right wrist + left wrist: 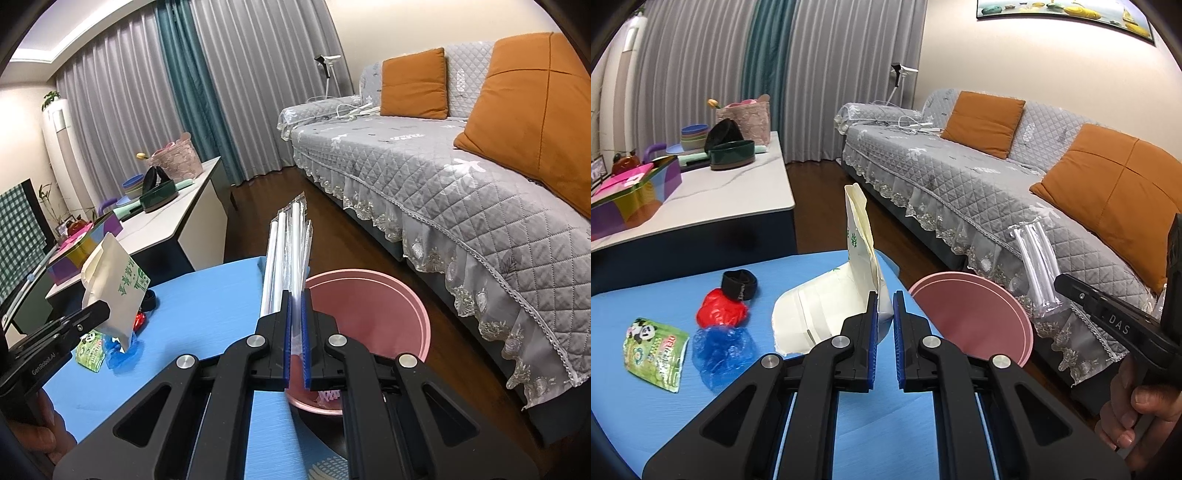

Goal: Collect trash
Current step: 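Lift and carry the carton and straws over the pink bucket with both tools, then open both tools over the pink bucket to drop the carton and straws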

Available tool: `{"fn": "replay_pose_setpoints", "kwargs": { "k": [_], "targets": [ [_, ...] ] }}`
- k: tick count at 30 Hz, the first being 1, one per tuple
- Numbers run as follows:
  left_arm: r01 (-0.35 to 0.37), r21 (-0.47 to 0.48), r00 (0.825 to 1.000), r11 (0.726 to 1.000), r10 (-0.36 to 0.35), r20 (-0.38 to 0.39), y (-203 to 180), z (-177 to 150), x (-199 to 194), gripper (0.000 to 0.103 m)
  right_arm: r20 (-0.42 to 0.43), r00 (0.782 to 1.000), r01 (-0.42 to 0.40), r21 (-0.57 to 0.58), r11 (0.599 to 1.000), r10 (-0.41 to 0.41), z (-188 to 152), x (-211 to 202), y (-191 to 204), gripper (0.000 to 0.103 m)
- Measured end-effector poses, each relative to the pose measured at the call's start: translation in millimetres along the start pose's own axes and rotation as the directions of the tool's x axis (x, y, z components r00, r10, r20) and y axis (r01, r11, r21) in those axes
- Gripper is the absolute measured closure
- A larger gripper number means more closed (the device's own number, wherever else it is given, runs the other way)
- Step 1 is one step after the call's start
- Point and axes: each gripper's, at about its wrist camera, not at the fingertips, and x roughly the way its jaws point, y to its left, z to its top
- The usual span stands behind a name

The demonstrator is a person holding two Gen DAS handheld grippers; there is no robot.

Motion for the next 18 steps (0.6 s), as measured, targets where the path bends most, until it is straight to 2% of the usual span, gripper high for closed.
{"fn": "replay_pose_setpoints", "kwargs": {
  "k": [10,18],
  "targets": [
    [0.093,0.045,0.996,0.995,-0.092,-0.013,-23.8,12.9,27.8,0.095,-0.022,0.999,0.038,0.06,0.997,-0.037,-0.2,18.5,-24.4,0.098],
    [0.175,0.101,0.985,0.979,-0.173,-0.031,-59.6,23.7,68.9,0.095,-0.043,0.996,0.086,0.074,0.994,-0.083,-3.4,40.4,-39.7,0.098]
  ]
}}
